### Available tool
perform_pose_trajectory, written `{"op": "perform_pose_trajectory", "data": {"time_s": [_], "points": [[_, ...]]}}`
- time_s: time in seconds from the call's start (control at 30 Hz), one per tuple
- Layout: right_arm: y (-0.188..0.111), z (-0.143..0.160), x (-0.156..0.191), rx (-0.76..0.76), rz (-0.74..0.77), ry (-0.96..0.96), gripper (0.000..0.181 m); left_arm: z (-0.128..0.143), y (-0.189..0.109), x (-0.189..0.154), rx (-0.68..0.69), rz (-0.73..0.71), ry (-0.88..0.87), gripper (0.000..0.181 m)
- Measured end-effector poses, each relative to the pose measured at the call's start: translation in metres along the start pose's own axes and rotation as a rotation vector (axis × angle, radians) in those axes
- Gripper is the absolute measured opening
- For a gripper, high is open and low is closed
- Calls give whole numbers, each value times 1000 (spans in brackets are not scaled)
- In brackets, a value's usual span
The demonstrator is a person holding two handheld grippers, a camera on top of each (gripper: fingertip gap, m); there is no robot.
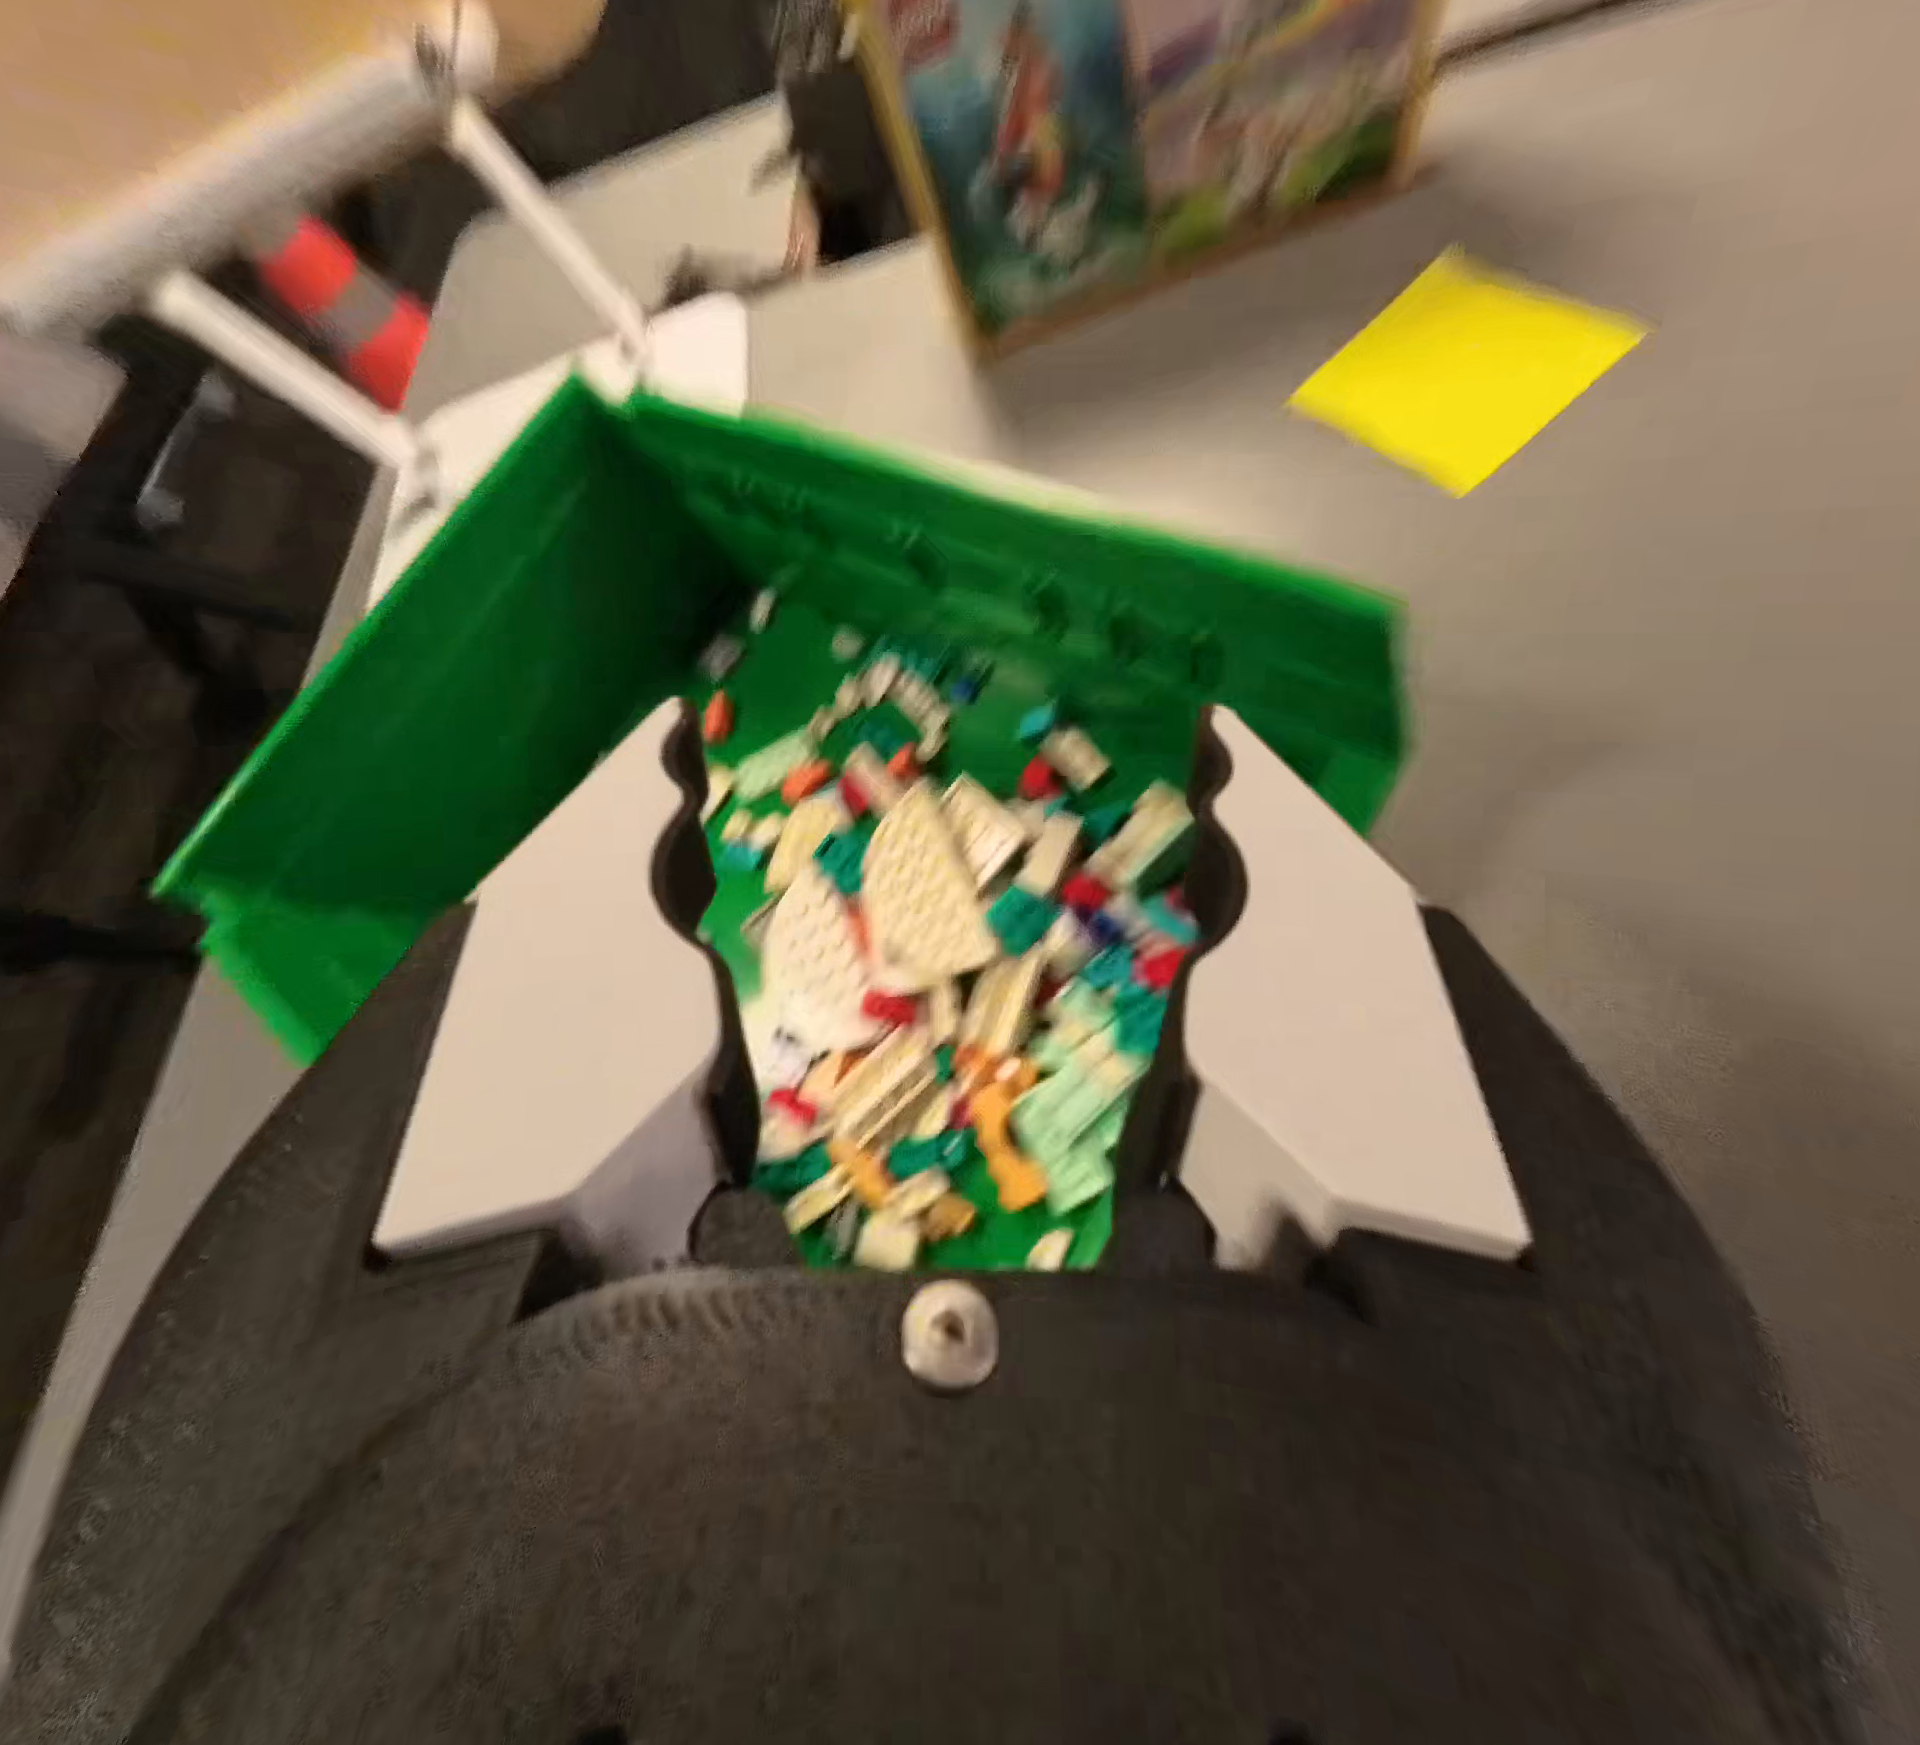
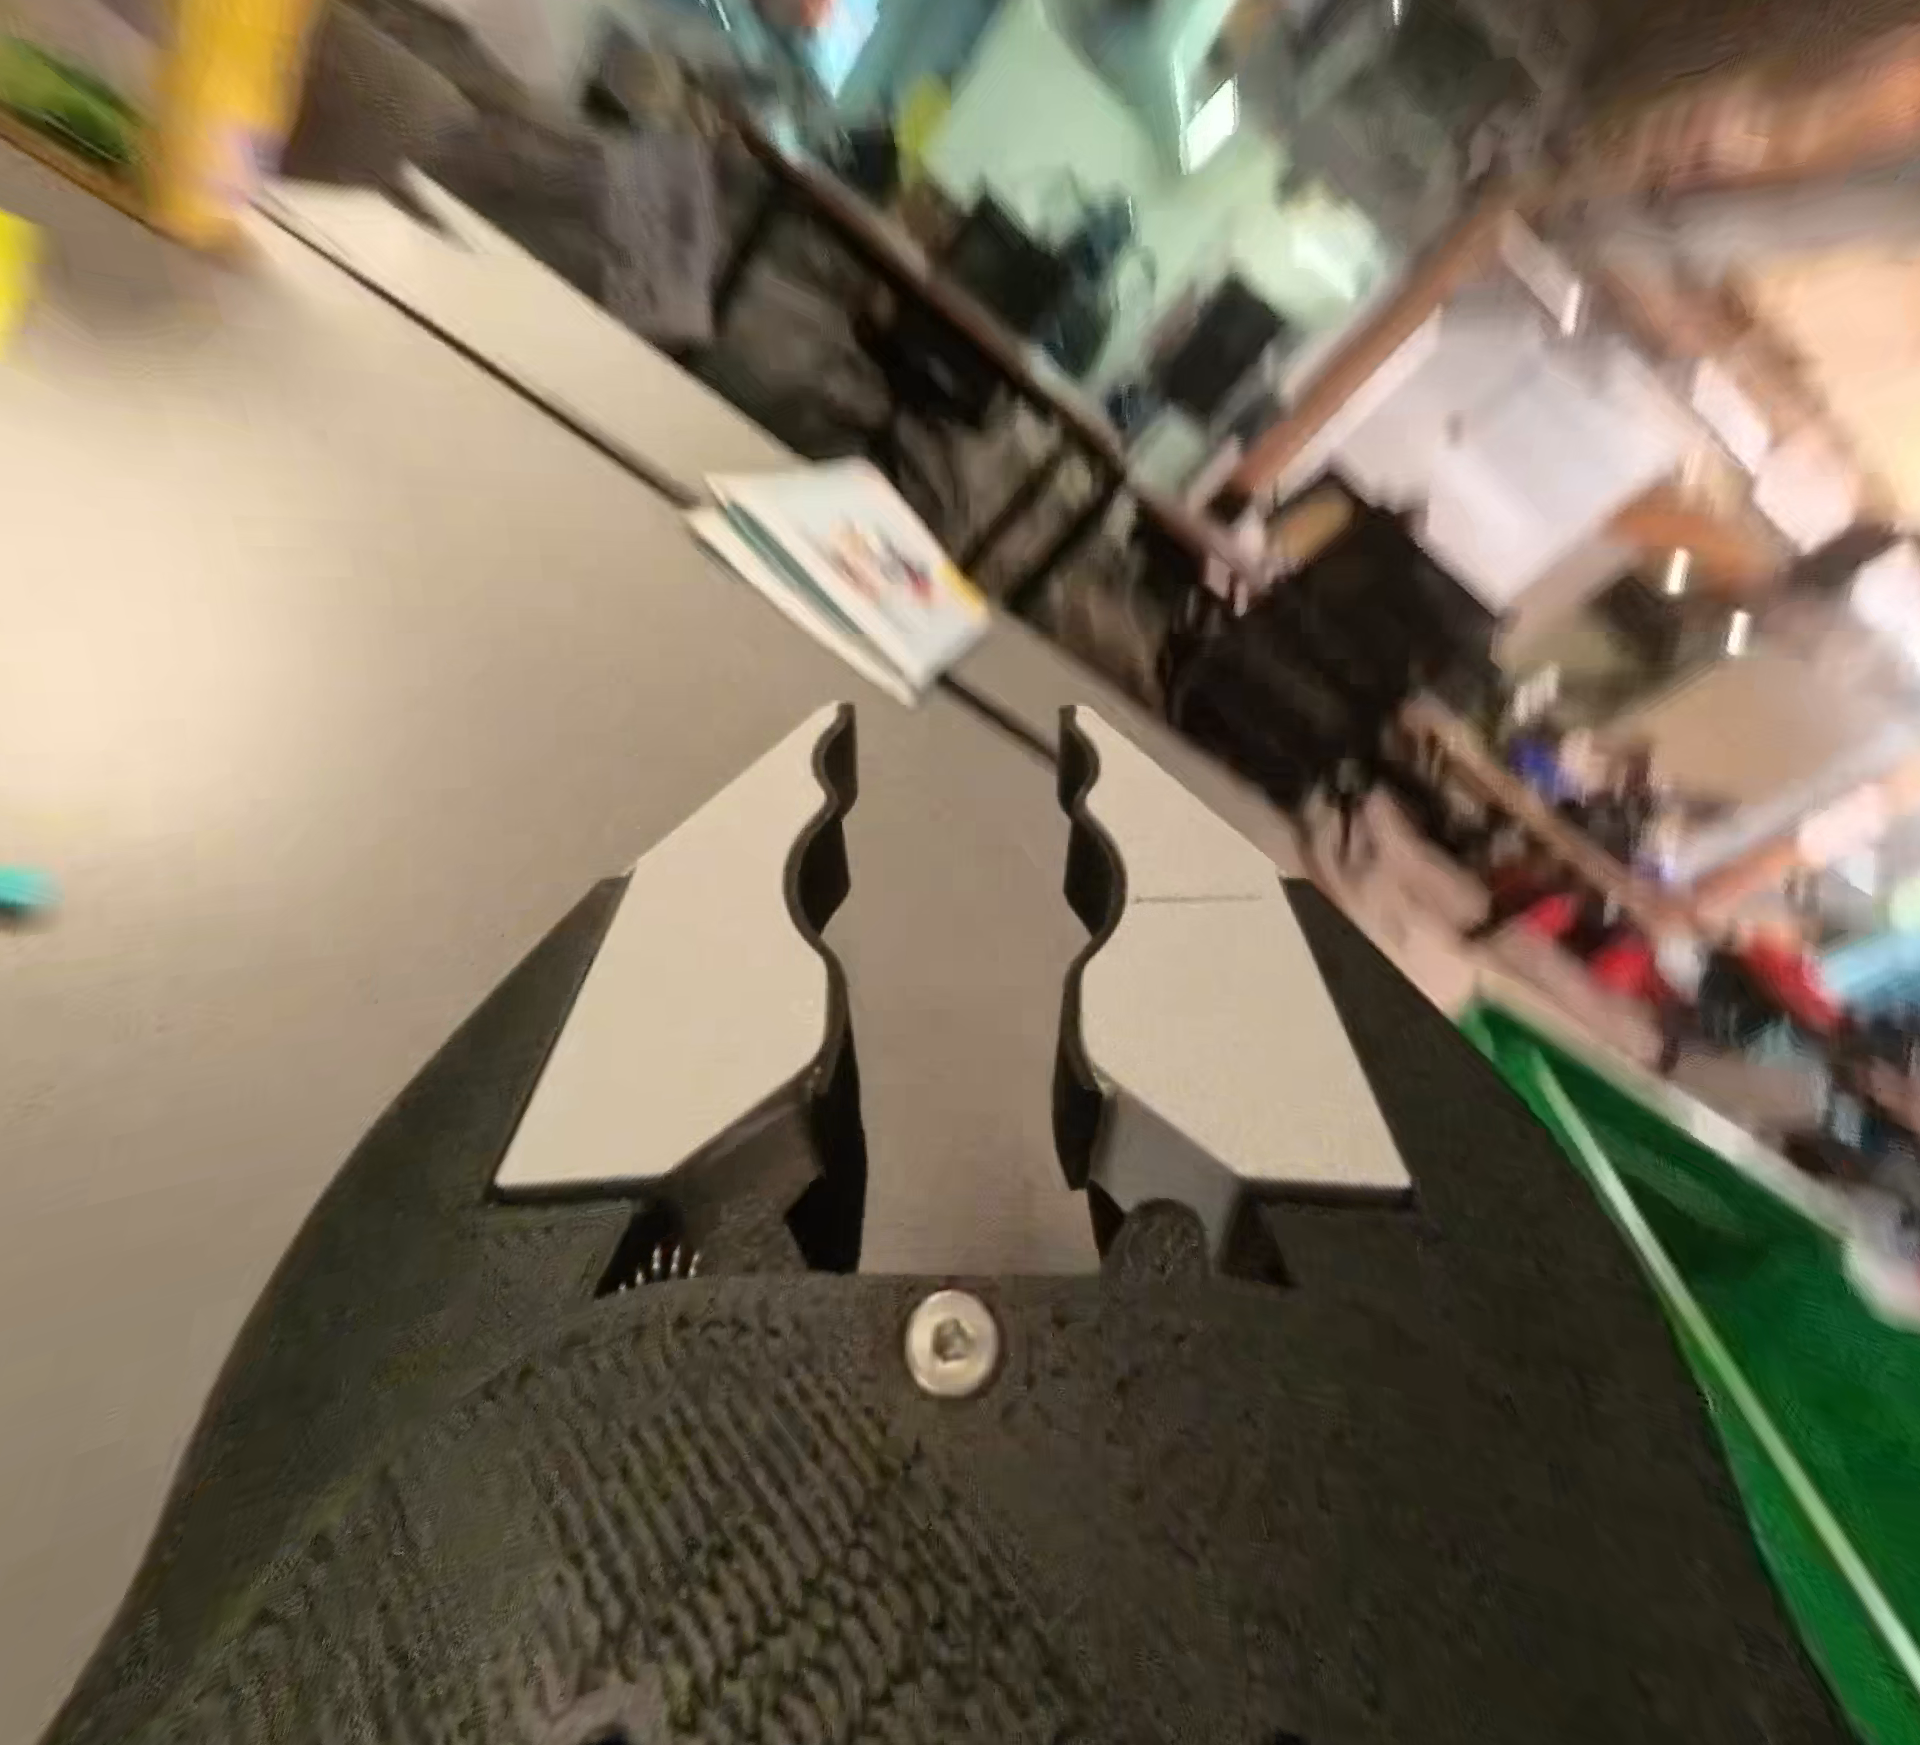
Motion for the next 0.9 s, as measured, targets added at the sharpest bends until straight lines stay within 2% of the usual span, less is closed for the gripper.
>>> {"op": "perform_pose_trajectory", "data": {"time_s": [0.03, 0.1, 0.17, 0.27, 0.4, 0.57, 0.7, 0.77, 0.9], "points": [[4, 15, -19, 93, 38, 65, 33, -13, -8, -12, -116, 44, -6, 86], [11, 45, -52, 265, 63, 250, 32, -40, -22, -54, -352, 239, 6, 68], [15, 73, -76, 415, 57, 445, 35, -58, -24, -108, -465, 501, 55, 59], [22, 96, -95, 526, 16, 645, 37, -69, 4, -176, -447, 758, 146, 54], [28, 110, -112, 588, 47, 628, 36, -84, 44, -232, -401, 1002, 240, 48], [35, 117, -126, 589, 26, 533, 38, -90, 80, -258, -332, 1175, 449, 49], [46, 128, -131, 664, 20, 531, 37, -92, 95, -259, -346, 1279, 502, 45], [53, 132, -134, 697, 61, 535, 32, -91, 102, -258, -344, 1302, 546, 44], [67, 136, -141, 718, 167, 577, 34, -87, 109, -259, -358, 1335, 626, 40]]}}
Point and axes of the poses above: each gripper's, where its closed fingertips meet, y out along the fingers, z out of its underside, x = y × z across the jaws, the point moved 7 cm from there along -y, back along the fingers, and after that the axes turned 12 degrees about y, right-handed, at the moved point
